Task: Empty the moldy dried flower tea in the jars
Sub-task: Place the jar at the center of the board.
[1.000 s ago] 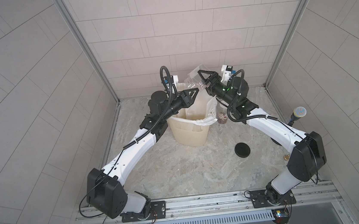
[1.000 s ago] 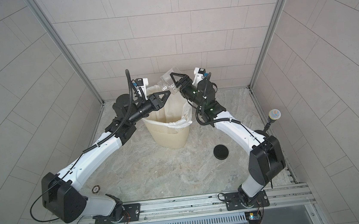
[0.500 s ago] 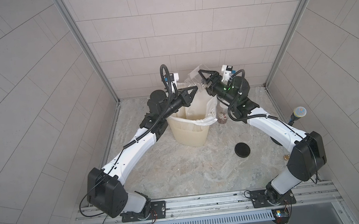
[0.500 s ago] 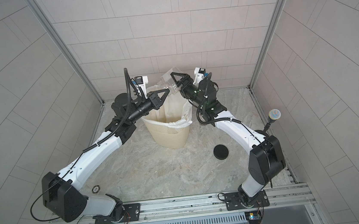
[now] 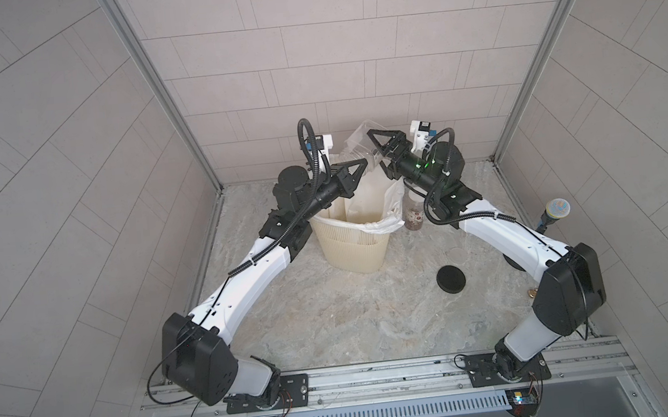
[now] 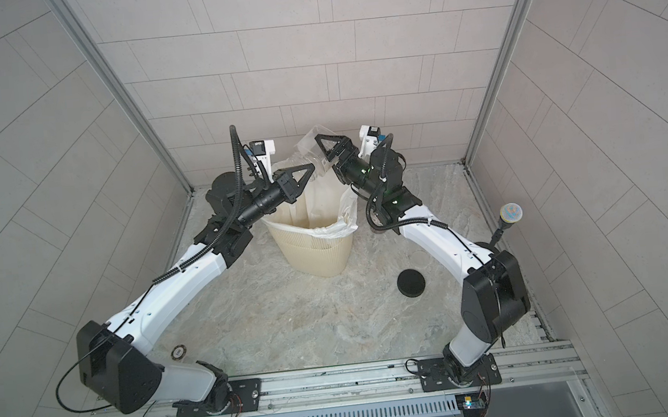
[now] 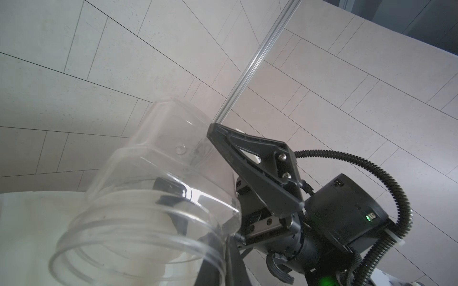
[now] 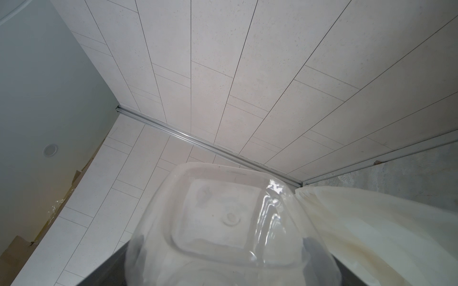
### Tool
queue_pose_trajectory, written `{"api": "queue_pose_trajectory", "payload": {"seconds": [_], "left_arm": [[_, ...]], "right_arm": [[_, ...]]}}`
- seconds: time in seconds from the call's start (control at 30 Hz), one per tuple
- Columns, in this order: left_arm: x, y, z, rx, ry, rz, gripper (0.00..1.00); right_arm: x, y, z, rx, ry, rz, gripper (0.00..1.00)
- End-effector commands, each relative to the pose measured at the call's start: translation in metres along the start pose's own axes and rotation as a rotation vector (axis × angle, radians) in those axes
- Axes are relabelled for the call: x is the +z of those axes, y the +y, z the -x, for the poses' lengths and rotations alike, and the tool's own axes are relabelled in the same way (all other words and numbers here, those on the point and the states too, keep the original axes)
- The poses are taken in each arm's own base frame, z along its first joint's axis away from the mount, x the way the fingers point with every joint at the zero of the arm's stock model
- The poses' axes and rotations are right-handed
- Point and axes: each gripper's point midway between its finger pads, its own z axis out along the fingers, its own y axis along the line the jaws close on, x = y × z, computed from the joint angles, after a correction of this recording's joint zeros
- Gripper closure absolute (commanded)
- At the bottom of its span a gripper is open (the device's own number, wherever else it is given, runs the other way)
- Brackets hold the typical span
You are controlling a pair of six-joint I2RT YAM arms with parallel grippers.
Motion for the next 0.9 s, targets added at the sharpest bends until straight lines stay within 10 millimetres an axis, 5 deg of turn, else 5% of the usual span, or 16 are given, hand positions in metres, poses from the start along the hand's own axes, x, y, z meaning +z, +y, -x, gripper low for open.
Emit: {"api": "queue_pose_trajectory", "payload": {"seconds": [0.0, 0.5, 0.7, 0.87], "left_arm": [[-0.009, -0.015, 0.029, 0.045, -0.082, -0.033, 1.00], [-0.041, 0.001, 0.069, 0.112, -0.199, 0.047, 1.00], [-0.077, 0.031, 0.100, 0.138, -0.249, 0.191, 1.00], [-0.115, 0.075, 0.110, 0.132, -0.213, 0.406, 1.00]], "right_arm": [[-0.006, 0.024, 0.013, -0.036, -0.033, 0.074, 0.00], [-0.028, 0.009, 0.050, -0.009, -0.109, 0.032, 0.00], [-0.037, 0.001, 0.053, -0.058, -0.113, -0.006, 0.00], [-0.045, -0.011, 0.049, -0.101, -0.101, -0.047, 0.00]]}}
